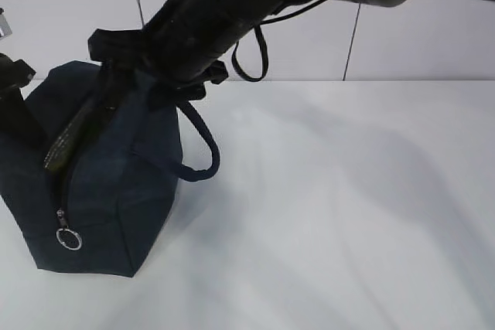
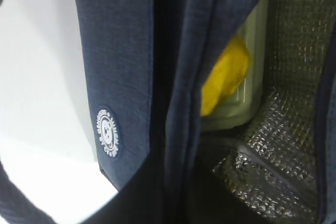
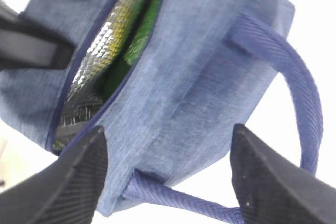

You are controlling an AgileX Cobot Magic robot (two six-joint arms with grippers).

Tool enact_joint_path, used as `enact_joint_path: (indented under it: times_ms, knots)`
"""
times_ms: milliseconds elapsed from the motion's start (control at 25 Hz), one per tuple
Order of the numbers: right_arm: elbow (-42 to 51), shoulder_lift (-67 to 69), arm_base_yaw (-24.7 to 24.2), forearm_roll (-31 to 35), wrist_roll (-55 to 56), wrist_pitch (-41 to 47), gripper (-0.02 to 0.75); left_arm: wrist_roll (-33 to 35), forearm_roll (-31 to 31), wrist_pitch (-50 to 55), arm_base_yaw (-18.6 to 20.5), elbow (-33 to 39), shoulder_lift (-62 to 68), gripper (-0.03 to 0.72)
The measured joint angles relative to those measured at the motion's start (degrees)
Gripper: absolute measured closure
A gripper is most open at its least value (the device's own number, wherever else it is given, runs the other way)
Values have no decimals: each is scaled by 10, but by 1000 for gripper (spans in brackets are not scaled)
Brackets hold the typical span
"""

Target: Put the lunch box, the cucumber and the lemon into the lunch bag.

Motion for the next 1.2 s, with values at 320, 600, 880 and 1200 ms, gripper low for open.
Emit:
enact_joint_path:
  times_ms: [320,600,880,1200]
  knots:
    - [-13,-11,0,-115,120,48,211,5,-4,0,0,0,0,681]
    - [-15,0,0,-112,146,27,211,17,-19,0,0,0,0,681]
    - [-15,26,0,-99,150,1,211,21,-23,0,0,0,0,681]
    - [-15,44,0,-70,150,-3,211,21,-26,0,0,0,0,681]
